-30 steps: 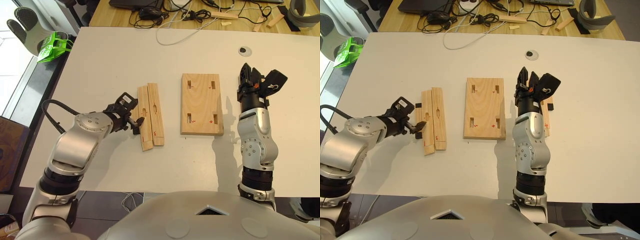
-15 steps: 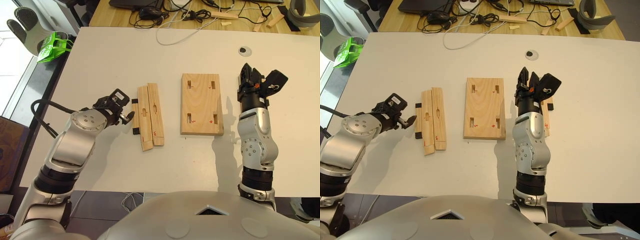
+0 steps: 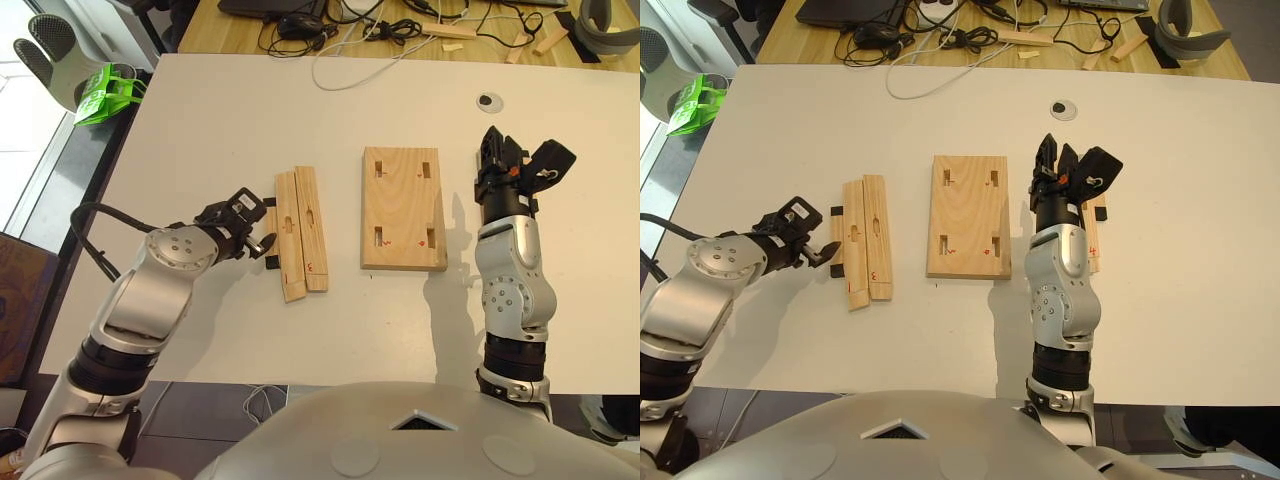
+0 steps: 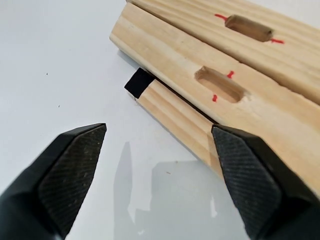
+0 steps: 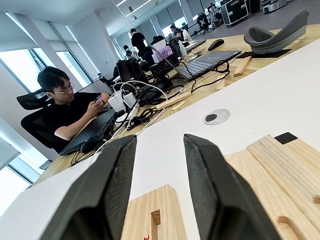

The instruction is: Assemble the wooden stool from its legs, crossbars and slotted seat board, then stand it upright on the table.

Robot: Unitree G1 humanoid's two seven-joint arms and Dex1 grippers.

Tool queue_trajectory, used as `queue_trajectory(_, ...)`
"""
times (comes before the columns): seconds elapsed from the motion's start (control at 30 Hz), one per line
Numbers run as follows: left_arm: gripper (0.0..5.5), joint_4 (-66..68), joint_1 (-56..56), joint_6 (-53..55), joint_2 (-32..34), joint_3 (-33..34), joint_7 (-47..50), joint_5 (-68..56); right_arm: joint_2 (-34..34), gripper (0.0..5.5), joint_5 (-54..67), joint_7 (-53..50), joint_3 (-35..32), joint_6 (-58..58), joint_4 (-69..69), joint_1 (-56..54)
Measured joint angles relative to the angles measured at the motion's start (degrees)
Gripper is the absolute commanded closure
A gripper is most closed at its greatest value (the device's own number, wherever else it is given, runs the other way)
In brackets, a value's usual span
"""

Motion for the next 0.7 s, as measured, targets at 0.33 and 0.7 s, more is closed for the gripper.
queue_trajectory(0.33,1.63,-1.2,0.9,-0.1,2.7,-2.2,-3.1,0.6,0.0,3.75,0.0,-0.1,0.0,0.0,-0.5,0.0)
queue_trajectory(0.7,1.63,-1.6,-0.7,0.7,2.7,-2.6,-4.4,0.4,0.0,3.75,0.0,-0.1,0.1,0.0,-0.5,0.0)
